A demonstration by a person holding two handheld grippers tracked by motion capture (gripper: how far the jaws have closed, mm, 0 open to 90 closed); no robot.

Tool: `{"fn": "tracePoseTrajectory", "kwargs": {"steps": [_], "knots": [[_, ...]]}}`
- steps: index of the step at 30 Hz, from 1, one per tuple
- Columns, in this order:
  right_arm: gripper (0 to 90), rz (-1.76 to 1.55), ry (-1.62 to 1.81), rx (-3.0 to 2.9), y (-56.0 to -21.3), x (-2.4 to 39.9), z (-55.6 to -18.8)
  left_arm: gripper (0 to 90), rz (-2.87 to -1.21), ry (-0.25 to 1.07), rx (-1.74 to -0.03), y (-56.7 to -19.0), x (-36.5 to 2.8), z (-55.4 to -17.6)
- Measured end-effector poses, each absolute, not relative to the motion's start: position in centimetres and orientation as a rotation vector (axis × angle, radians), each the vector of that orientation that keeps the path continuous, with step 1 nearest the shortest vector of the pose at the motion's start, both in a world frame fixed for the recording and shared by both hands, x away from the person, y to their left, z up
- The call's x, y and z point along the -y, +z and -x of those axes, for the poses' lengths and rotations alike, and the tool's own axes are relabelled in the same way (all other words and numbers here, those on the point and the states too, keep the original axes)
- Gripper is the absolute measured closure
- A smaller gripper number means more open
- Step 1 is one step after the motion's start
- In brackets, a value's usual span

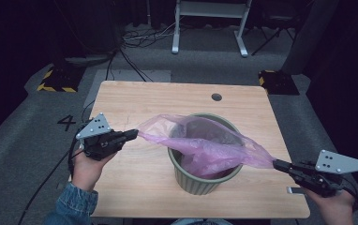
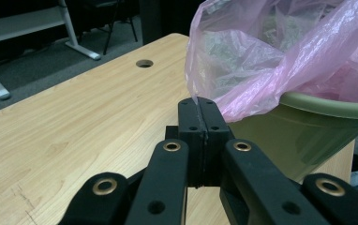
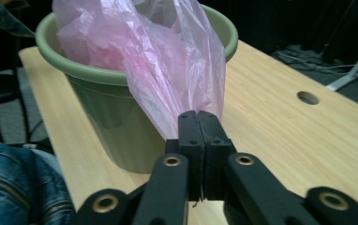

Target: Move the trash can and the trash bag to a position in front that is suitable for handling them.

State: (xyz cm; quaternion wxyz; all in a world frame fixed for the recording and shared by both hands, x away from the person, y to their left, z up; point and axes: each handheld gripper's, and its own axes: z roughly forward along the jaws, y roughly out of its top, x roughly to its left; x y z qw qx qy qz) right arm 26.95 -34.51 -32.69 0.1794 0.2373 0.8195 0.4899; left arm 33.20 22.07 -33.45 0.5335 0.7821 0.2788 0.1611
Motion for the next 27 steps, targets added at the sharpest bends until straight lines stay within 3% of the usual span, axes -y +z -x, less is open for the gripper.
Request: {"fn": "tracePoseTrajectory", "kwargs": {"steps": [2, 4, 6, 8, 18, 27], "knots": [[65.2, -0.697, 1.426, -2.297, -32.5, 34.6, -27.1, 79.3, -1.847, 0.384, -0.635, -33.3, -21.9, -33.3], [53.3, -0.682, 1.477, -2.271, -32.0, 34.7, -27.2, 66.7, -1.834, 0.415, -0.622, -33.0, -21.5, -33.3], [47.4, -0.664, 1.509, -2.244, -31.1, 34.7, -27.2, 56.0, -1.825, 0.419, -0.615, -32.6, -21.2, -33.6], [44.0, -0.641, 1.528, -2.224, -30.0, 34.6, -27.2, 53.6, -1.824, 0.416, -0.602, -32.2, -21.0, -33.9], [41.6, -0.619, 1.506, -2.187, -25.9, 32.8, -30.0, 41.6, -1.863, 0.404, -0.608, -32.0, -19.5, -35.6], [40.7, -0.636, 1.466, -2.331, -26.5, 29.1, -35.0, 42.4, -1.896, 0.343, -0.66, -33.1, -18.8, -37.5]]}}
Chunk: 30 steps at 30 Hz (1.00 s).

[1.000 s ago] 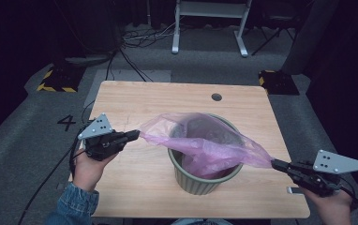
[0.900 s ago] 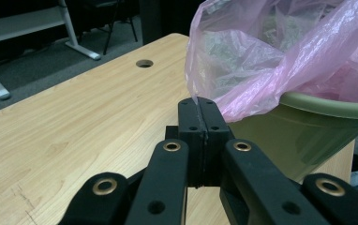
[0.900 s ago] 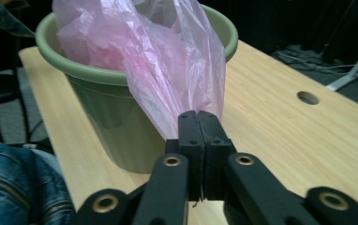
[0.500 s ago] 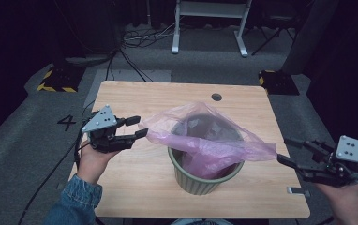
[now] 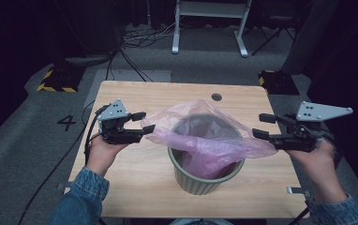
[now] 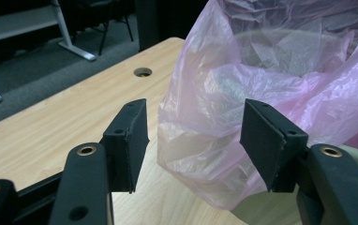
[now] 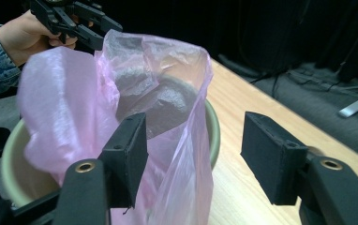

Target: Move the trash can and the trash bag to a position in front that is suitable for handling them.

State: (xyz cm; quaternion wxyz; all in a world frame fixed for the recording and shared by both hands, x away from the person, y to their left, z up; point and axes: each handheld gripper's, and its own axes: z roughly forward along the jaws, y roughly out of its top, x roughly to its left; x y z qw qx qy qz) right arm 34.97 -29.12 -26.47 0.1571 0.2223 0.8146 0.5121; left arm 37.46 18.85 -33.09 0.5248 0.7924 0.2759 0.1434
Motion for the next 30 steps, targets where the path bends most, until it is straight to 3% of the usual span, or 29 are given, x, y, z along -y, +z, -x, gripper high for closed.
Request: {"fn": "tracePoseTrajectory", "kwargs": {"steps": [7, 9, 12, 16, 21, 30], "knots": [[38.4, -0.635, 1.434, -2.442, -27.7, 26.9, -36.6, 44.5, -1.904, 0.275, -0.634, -33.7, -18.2, -37.8], [47.5, -0.651, 1.398, -2.46, -28.1, 26.7, -36.7, 50.9, -1.908, 0.239, -0.616, -33.8, -18.0, -37.9], [70.1, -0.685, 1.346, -2.47, -28.4, 27.0, -36.8, 68.6, -1.924, 0.211, -0.592, -33.8, -17.7, -37.8], [88.8, -0.719, 1.314, -2.442, -28.5, 27.7, -37.1, 78.8, -1.929, 0.244, -0.585, -33.3, -17.3, -37.6], [90.0, -0.761, 1.317, -2.373, -28.2, 28.8, -37.6, 82.3, -1.918, 0.326, -0.601, -32.4, -17.4, -37.8], [90.0, -0.861, 1.309, -2.362, -30.2, 30.2, -39.5, 83.4, -1.959, 0.347, -0.655, -33.9, -16.6, -39.8]]}}
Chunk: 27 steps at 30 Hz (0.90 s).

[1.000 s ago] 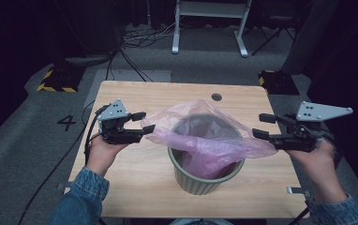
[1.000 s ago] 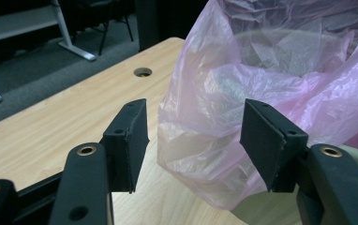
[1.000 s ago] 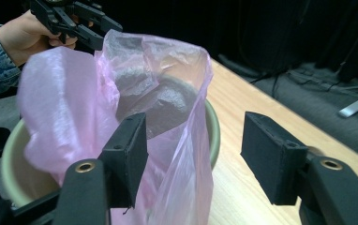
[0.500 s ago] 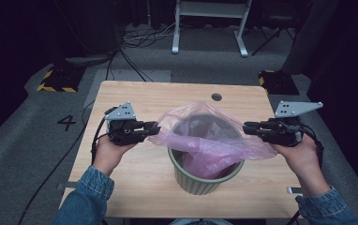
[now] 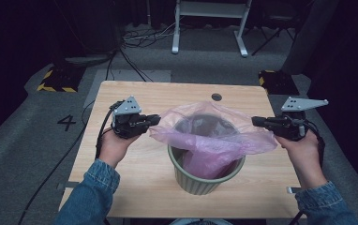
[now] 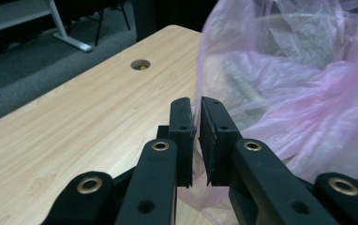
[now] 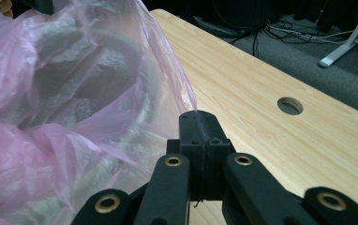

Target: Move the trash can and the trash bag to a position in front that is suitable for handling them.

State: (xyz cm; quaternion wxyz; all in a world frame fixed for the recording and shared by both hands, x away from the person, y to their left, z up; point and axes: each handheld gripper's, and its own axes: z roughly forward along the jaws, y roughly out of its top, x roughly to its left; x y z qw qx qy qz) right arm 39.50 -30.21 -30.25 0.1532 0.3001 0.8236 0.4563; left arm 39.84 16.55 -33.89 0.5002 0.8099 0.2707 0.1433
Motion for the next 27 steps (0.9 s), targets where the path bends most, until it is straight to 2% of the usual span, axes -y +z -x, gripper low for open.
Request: {"fn": "tracePoseTrajectory", "kwargs": {"steps": [6, 10, 12, 14, 16, 17, 19, 21, 24, 27], "knots": [[90.0, -0.889, 1.297, -2.363, -31.5, 30.4, -40.2, 83.8, -1.922, 0.309, -0.629, -35.0, -16.8, -40.2], [90.0, -0.891, 1.296, -2.363, -32.1, 30.5, -40.3, 78.2, -1.885, 0.282, -0.647, -35.6, -17.3, -40.5], [90.0, -0.889, 1.299, -2.36, -32.3, 30.5, -40.3, 67.4, -1.861, 0.246, -0.653, -35.9, -17.4, -40.7], [90.0, -0.885, 1.3, -2.355, -32.3, 30.4, -40.3, 48.0, -1.865, 0.211, -0.683, -36.1, -17.3, -41.0], [90.0, -0.881, 1.307, -2.352, -32.3, 30.4, -40.3, 40.9, -1.878, 0.192, -0.697, -36.3, -17.3, -41.2], [90.0, -0.879, 1.307, -2.349, -32.3, 30.5, -40.3, 45.6, -1.88, 0.182, -0.683, -36.5, -17.4, -41.1], [90.0, -0.873, 1.312, -2.344, -32.2, 30.4, -40.2, 66.2, -1.89, 0.193, -0.665, -36.6, -17.4, -40.9], [90.0, -0.87, 1.312, -2.343, -32.3, 30.3, -40.2, 79.1, -1.903, 0.182, -0.668, -36.6, -17.3, -40.9], [90.0, -0.861, 1.296, -2.338, -32.4, 30.1, -40.2, 84.6, -1.925, 0.22, -0.699, -36.4, -17.0, -41.0], [90.0, -0.865, 1.292, -2.324, -32.5, 30.2, -40.4, 86.3, -1.918, 0.228, -0.737, -36.3, -17.1, -41.4]]}}
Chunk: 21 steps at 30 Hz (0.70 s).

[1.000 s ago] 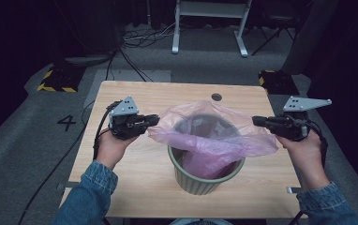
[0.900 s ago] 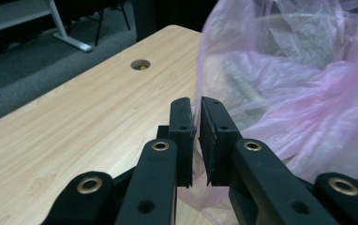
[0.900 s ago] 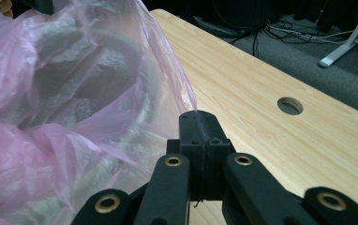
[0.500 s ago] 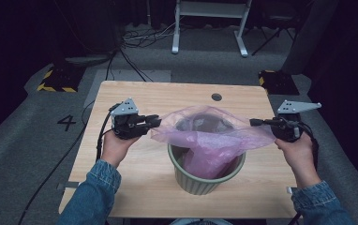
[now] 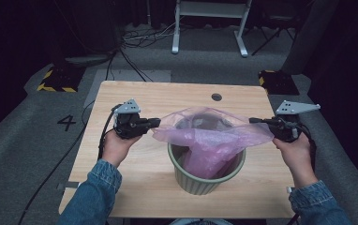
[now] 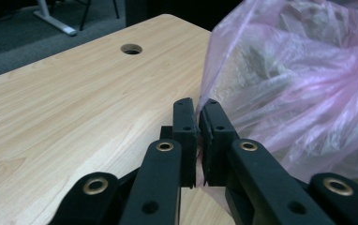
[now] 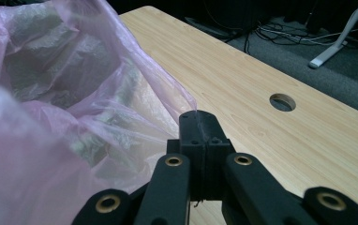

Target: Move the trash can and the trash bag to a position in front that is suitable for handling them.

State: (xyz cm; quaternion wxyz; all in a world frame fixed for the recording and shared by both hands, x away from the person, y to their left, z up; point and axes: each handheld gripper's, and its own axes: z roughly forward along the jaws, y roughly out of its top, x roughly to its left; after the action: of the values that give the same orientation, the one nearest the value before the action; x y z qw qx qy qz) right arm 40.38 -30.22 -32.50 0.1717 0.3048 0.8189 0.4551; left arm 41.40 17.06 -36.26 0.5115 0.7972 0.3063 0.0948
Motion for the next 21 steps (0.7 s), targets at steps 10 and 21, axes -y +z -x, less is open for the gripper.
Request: {"fn": "tracePoseTrajectory", "kwargs": {"steps": [10, 21], "knots": [[90.0, -0.961, 1.225, -2.397, -36.1, 30.6, -41.2, 89.2, -2.077, 0.144, -0.736, -38.9, -15.8, -41.9], [89.3, -0.986, 1.267, -2.437, -39.4, 31.5, -39.1, 73.2, -1.996, 0.169, -0.757, -40.0, -17.5, -40.4]]}}
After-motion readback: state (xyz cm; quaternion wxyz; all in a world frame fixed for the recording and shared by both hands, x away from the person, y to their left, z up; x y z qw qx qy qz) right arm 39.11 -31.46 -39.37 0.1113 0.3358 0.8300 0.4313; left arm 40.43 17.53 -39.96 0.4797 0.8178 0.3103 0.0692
